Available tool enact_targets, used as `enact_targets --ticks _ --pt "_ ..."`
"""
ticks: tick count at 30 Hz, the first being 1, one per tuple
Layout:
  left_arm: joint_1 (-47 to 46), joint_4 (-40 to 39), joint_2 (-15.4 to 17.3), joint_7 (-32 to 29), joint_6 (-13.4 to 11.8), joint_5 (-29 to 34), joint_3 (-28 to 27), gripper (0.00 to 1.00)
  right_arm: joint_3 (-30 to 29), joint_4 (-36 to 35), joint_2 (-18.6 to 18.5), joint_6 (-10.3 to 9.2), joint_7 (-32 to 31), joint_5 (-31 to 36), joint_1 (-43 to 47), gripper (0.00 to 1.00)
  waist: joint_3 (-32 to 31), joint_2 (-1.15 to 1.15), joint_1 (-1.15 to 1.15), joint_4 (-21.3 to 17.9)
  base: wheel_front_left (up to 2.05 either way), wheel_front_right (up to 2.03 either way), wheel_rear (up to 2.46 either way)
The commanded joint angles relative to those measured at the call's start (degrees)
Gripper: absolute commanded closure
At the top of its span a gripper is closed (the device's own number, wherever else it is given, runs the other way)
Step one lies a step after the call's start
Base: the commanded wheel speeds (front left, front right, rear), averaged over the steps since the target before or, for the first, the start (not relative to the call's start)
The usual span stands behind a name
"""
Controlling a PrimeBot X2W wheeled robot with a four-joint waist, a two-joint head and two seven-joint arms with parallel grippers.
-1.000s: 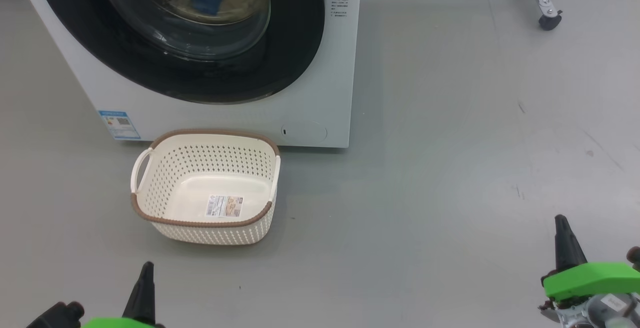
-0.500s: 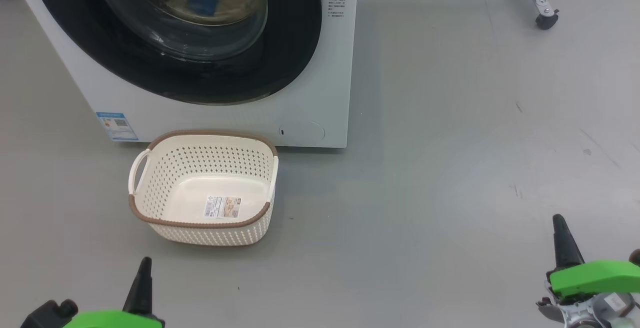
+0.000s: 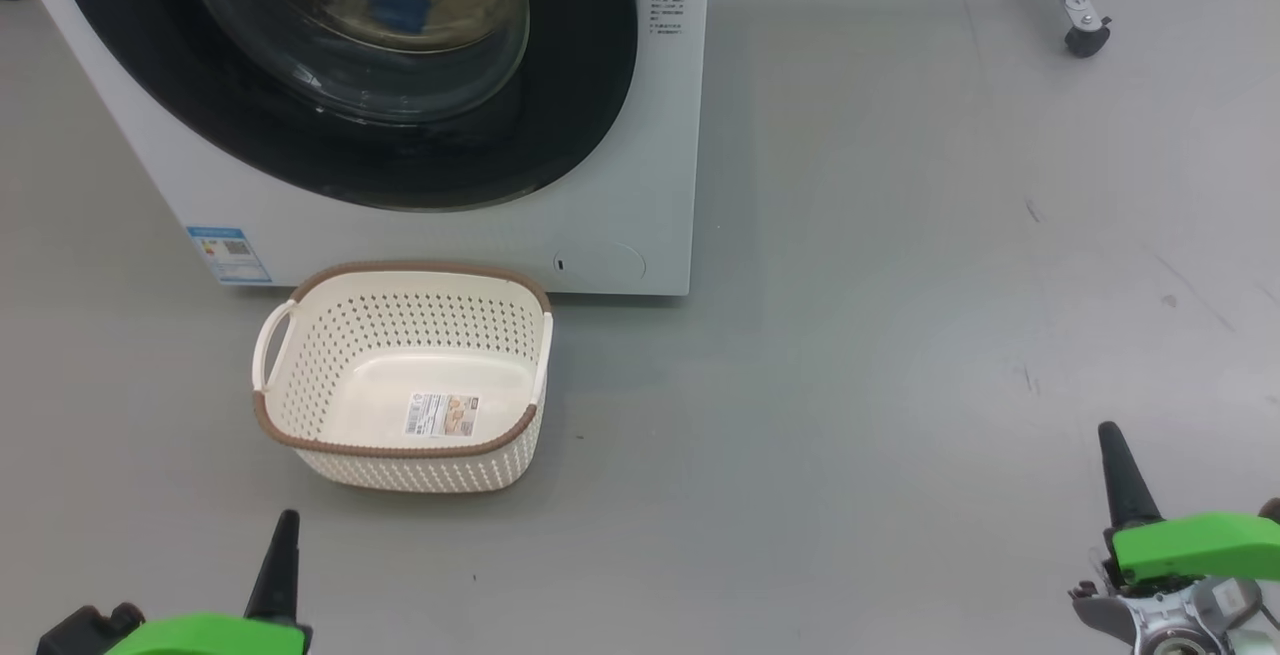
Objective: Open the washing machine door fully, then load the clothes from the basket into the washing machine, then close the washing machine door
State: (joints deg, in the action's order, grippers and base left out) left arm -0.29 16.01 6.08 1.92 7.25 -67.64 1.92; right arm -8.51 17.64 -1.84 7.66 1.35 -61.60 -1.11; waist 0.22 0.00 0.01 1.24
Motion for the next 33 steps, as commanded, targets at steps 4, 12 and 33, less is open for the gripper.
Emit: enact_targets --ticks 4,12,33 --pt "-3.4 -1.8 0.1 -0.9 0.2 -3.2 -2.4 1.0 1.0 -2.3 -0.8 -0.11 -1.0 -3.8 -3.6 1.0 0.0 0.0 0.0 -0.1 0.0 0.0 0.0" --pt "-3.9 -1.8 -0.4 -2.1 0.2 -7.0 -3.3 1.0 1.2 -2.5 -0.9 -0.12 -2.2 -8.4 -3.9 1.0 0.0 0.0 0.0 -0.3 0.0 0.0 0.0" --pt "-5.2 -1.8 -1.7 -5.6 0.2 -18.4 -6.0 1.0 1.7 -3.1 -1.0 -0.15 -5.7 -22.2 -4.7 1.0 -0.1 0.0 0.0 -0.9 0.0 0.0 0.0"
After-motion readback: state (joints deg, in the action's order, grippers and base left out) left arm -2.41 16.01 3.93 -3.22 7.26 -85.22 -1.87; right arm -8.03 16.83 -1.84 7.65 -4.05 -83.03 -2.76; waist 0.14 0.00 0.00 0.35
